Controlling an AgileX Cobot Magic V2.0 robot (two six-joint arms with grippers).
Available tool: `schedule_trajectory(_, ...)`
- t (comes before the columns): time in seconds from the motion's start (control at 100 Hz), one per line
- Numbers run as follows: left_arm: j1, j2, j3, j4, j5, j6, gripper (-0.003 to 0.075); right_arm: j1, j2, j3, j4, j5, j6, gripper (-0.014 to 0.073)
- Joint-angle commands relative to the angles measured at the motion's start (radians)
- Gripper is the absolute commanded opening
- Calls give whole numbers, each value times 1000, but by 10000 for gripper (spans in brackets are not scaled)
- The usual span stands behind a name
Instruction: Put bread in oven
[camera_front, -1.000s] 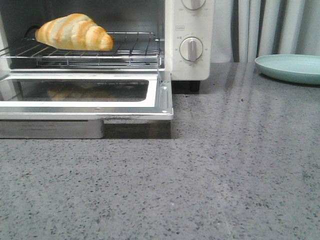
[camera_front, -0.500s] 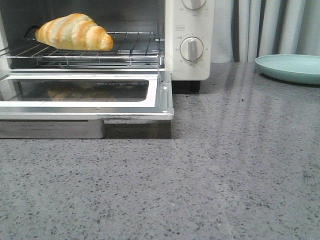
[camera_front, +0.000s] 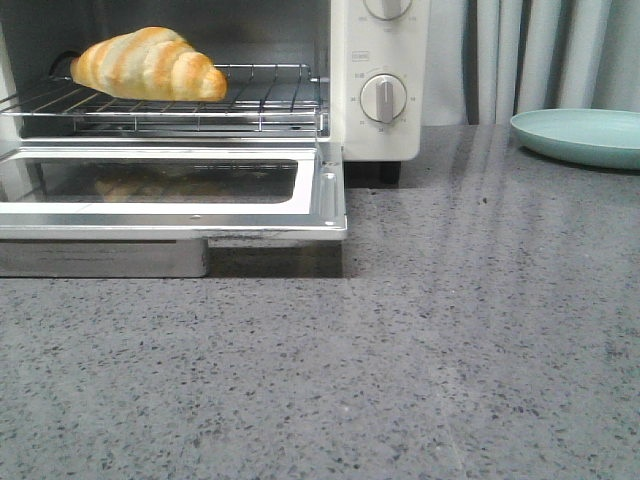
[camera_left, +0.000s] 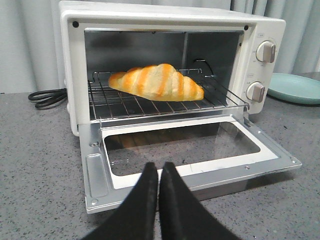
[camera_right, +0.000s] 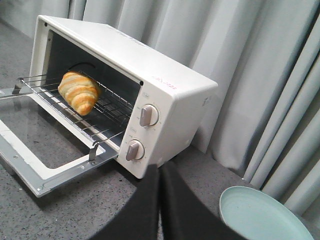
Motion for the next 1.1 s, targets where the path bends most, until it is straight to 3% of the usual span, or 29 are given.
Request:
schedule_trajectory(0.0, 0, -27, -25, -14, -82, -10, -21, -8, 9, -22, -37, -56, 0, -48)
schedule_trajectory(0.19, 0, -27, -16, -10, -84, -10, -21, -8, 9, -22, -37, -56, 0, -48)
schedule_trajectory(0.31, 0, -27, 31, -10, -157, -10, -21, -8, 9, -22, -37, -56, 0, -48)
schedule_trajectory(0.44, 2, -27, 150, 133, -423, -8, -21, -8, 9, -22, -37, -56, 0, -48)
schedule_trajectory(0.53, 2, -27, 249, 153, -634, -8, -22, -8, 9, -22, -37, -56, 0, -48)
schedule_trajectory(0.64, 2, -27, 358, 90, -721, -25, -21, -8, 9, -22, -37, -56, 0, -48)
schedule_trajectory(0.84, 5, -27, 376, 64, -585, -40, -21, -8, 9, -22, -37, -56, 0, -48)
schedule_trajectory(1.09, 120, -27, 376, 56, -357, -135, -21, -8, 9, -22, -37, -56, 0, -48)
